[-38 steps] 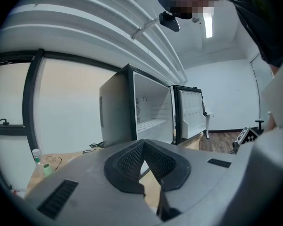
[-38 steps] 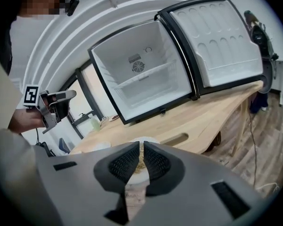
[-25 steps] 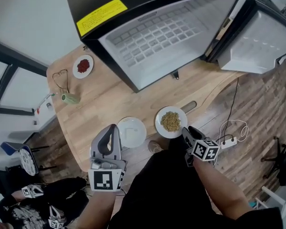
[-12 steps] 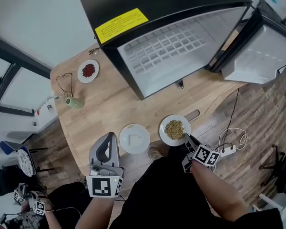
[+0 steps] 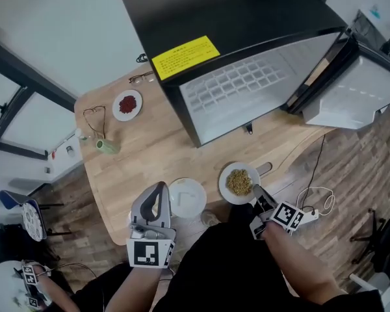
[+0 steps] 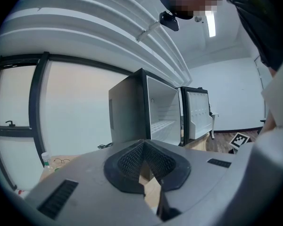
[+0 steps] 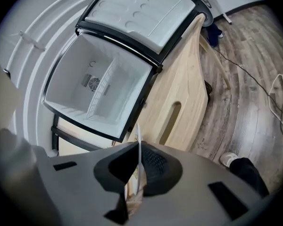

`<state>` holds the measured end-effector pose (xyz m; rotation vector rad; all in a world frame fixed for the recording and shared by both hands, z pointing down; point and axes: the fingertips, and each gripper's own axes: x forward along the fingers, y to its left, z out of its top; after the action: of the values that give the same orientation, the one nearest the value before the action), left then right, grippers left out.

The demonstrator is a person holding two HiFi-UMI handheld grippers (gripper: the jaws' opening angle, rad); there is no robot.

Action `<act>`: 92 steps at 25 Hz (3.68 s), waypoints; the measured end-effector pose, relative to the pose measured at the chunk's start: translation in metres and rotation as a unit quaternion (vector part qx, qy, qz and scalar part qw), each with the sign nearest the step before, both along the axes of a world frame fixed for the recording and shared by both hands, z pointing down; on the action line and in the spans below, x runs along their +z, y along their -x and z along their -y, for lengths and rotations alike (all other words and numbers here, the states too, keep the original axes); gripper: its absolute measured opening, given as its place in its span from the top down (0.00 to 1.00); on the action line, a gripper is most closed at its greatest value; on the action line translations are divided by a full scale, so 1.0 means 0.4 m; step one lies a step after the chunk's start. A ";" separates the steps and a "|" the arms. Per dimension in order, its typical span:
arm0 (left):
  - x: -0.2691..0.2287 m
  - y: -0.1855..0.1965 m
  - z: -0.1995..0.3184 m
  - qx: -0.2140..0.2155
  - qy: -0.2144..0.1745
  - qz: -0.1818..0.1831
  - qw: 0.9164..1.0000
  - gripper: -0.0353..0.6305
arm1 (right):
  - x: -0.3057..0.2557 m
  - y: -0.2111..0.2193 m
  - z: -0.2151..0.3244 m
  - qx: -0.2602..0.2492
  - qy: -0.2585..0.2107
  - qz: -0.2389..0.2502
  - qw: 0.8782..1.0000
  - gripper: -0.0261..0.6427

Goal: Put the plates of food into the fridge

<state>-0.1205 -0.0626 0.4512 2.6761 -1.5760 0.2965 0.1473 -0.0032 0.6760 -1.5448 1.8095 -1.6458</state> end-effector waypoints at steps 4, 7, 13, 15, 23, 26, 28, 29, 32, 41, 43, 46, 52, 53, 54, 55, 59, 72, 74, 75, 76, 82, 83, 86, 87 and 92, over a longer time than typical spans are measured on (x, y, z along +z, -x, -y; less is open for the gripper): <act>-0.013 -0.011 0.017 -0.002 0.002 -0.005 1.000 0.94 | -0.032 -0.014 0.026 0.003 -0.012 0.009 1.000 0.91; -0.026 -0.028 0.030 0.000 -0.003 -0.010 1.000 0.94 | -0.061 -0.031 0.039 0.004 -0.017 0.009 1.000 0.91; -0.038 -0.030 0.055 -0.008 0.001 -0.010 1.000 0.94 | -0.160 -0.038 0.072 0.005 -0.044 0.025 0.999 0.91; -0.041 -0.027 0.060 -0.012 0.003 -0.009 1.000 0.94 | -0.197 -0.034 0.078 -0.002 -0.058 0.037 0.998 0.91; -0.092 -0.034 0.095 -0.039 -0.023 -0.032 0.998 0.94 | -0.297 -0.052 0.132 -0.015 -0.057 0.034 0.998 0.91; -0.108 -0.047 0.112 -0.048 -0.024 -0.048 0.997 0.94 | -0.341 -0.047 0.161 -0.038 -0.075 0.032 0.996 0.91; -0.123 -0.051 0.120 -0.052 -0.028 -0.053 0.997 0.94 | -0.362 -0.054 0.178 -0.044 -0.090 0.027 0.995 0.91; -0.130 -0.050 0.122 -0.055 -0.029 -0.052 0.997 0.94 | -0.373 -0.056 0.188 -0.046 -0.100 0.028 0.994 0.91; -0.143 -0.046 0.118 -0.065 -0.030 -0.048 0.996 0.94 | -0.396 -0.064 0.211 -0.050 -0.111 0.026 0.992 0.91; -0.188 -0.037 0.132 -0.090 -0.049 -0.043 0.994 0.94 | -0.462 -0.094 0.319 -0.048 -0.133 0.023 0.990 0.91; -0.203 -0.029 0.141 -0.098 -0.052 -0.050 0.993 0.94 | -0.485 -0.086 0.357 -0.058 -0.154 0.020 0.986 0.91; -0.220 -0.010 0.140 -0.110 -0.053 -0.053 0.991 0.94 | -0.505 -0.058 0.390 -0.068 -0.169 0.029 0.983 0.91; -0.236 0.005 0.161 -0.122 -0.058 -0.051 0.990 0.94 | -0.533 -0.034 0.450 -0.078 -0.169 0.034 0.982 0.91; -0.237 0.009 0.164 -0.124 -0.059 -0.050 0.989 0.94 | -0.531 -0.028 0.460 -0.081 -0.166 0.031 0.982 0.91; -0.238 0.013 0.167 -0.126 -0.059 -0.048 0.989 0.94 | -0.532 -0.020 0.469 -0.083 -0.164 0.033 0.982 0.91; -0.238 0.015 0.170 -0.127 -0.059 -0.045 0.989 0.94 | -0.533 -0.011 0.478 -0.085 -0.162 0.037 0.982 0.91; -0.248 0.026 0.180 -0.133 -0.063 -0.037 0.988 0.94 | -0.537 0.013 0.508 -0.091 -0.161 0.044 0.982 0.91; -0.229 0.068 0.181 -0.163 -0.056 -0.025 0.985 0.94 | -0.536 0.086 0.620 -0.108 -0.141 0.055 0.983 0.91; -0.226 0.071 0.177 -0.166 -0.054 -0.024 0.984 0.94 | -0.537 0.096 0.632 -0.115 -0.139 0.041 0.983 0.91; -0.224 0.074 0.174 -0.168 -0.053 -0.023 0.984 0.94 | -0.539 0.101 0.638 -0.120 -0.141 0.031 0.982 0.91; -0.221 0.077 0.170 -0.169 -0.051 -0.023 0.984 0.94 | -0.542 0.106 0.645 -0.125 -0.144 0.019 0.981 0.91; -0.201 0.117 0.151 -0.186 -0.038 -0.018 0.982 0.94 | -0.551 0.122 0.690 -0.152 -0.153 -0.068 0.974 0.91; -0.201 0.125 0.149 -0.189 -0.037 -0.017 0.981 0.94 | -0.550 0.120 0.700 -0.156 -0.154 -0.092 0.971 0.91; -0.205 0.149 0.145 -0.200 -0.041 -0.015 0.979 0.94 | -0.544 0.119 0.729 -0.175 -0.154 -0.155 0.960 0.91; -0.206 0.156 0.143 -0.203 -0.042 -0.015 0.978 0.94 | -0.540 0.121 0.737 -0.185 -0.153 -0.170 0.956 0.91; -0.218 0.190 0.131 -0.219 -0.046 -0.014 0.975 0.94 | -0.533 0.138 0.768 -0.236 -0.153 -0.268 0.921 0.88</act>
<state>-0.1965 -0.1149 0.3641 2.2851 -2.1508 0.1728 0.0922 -0.3104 0.4628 -1.5967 2.7518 -1.0519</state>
